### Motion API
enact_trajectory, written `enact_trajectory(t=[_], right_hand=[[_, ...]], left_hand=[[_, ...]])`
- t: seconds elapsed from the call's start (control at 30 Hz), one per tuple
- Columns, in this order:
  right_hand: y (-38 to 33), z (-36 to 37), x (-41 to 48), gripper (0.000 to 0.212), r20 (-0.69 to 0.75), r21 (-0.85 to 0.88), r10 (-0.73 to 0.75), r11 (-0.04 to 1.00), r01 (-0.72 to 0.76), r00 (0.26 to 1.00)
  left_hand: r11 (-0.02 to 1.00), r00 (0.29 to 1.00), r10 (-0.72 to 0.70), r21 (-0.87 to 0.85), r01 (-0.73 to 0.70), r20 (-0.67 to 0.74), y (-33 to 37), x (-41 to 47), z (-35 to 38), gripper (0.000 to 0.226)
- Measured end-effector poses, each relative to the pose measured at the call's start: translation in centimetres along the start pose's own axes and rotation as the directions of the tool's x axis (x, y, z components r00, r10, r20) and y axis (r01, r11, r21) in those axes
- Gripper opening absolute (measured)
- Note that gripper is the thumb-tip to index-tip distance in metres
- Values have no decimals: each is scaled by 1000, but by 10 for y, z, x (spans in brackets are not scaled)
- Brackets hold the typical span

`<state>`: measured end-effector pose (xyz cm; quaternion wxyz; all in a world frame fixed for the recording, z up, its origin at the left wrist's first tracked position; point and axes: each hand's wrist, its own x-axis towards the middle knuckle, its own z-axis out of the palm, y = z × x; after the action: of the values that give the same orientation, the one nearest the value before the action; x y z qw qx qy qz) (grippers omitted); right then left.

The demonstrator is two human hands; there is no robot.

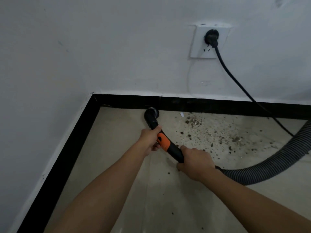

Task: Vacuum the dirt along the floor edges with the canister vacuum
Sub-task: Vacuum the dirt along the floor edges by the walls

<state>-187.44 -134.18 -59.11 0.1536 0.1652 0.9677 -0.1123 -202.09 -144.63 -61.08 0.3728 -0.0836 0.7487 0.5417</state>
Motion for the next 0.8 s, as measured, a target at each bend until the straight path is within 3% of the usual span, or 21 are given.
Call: enact_trajectory(t=[0.23,0.37,0.6,0.8], right_hand=[[85,-1,-52,30,-24,-8,270,963,-271,962],[90,-6,-53,30,-34,-21,252,967,-253,967],[57,1,-29,32,-45,-3,119,993,-120,992],[95,-6,-55,26,-63,-25,236,971,-238,970]], left_hand=[[986,969,-19,168,-23,246,11,-7,118,48],[987,965,-23,162,-20,260,14,-9,122,48],[996,994,10,85,-19,112,9,-1,73,43],[990,970,-22,143,-13,240,13,-8,126,46]])
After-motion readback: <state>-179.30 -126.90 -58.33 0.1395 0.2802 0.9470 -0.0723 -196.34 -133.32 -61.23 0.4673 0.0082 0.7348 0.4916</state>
